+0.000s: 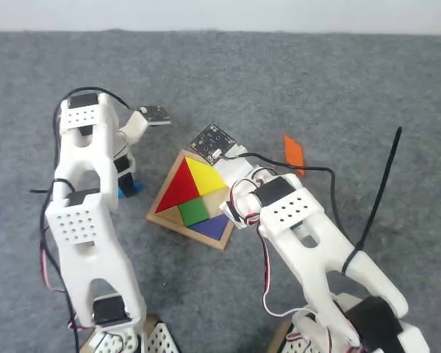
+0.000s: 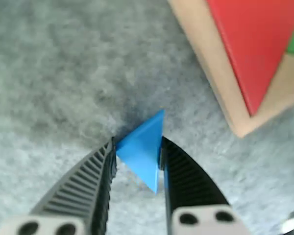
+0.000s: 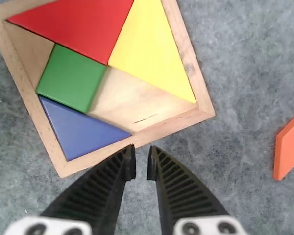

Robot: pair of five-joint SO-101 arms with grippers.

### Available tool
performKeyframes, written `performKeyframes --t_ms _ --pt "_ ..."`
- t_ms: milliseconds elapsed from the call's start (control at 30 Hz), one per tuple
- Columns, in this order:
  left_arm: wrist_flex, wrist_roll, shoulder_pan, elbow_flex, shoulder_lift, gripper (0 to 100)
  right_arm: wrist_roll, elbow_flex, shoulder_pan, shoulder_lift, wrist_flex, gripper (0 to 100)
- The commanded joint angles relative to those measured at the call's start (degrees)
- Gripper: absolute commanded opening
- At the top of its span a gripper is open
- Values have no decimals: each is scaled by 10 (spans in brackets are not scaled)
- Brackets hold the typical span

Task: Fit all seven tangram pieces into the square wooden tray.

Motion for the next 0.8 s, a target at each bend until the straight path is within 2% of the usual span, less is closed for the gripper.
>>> performKeyframes --t_ms 0,267,633,767 --pt "24 113 4 -21 -8 13 11 -4 7 -31 6 54" --pt "25 338 34 -15 -33 12 11 -4 8 -31 6 54" --pt "23 525 85 64 -162 12 11 -4 15 -32 6 54" --pt "14 606 114 73 -187 12 6 -5 48 -50 7 54"
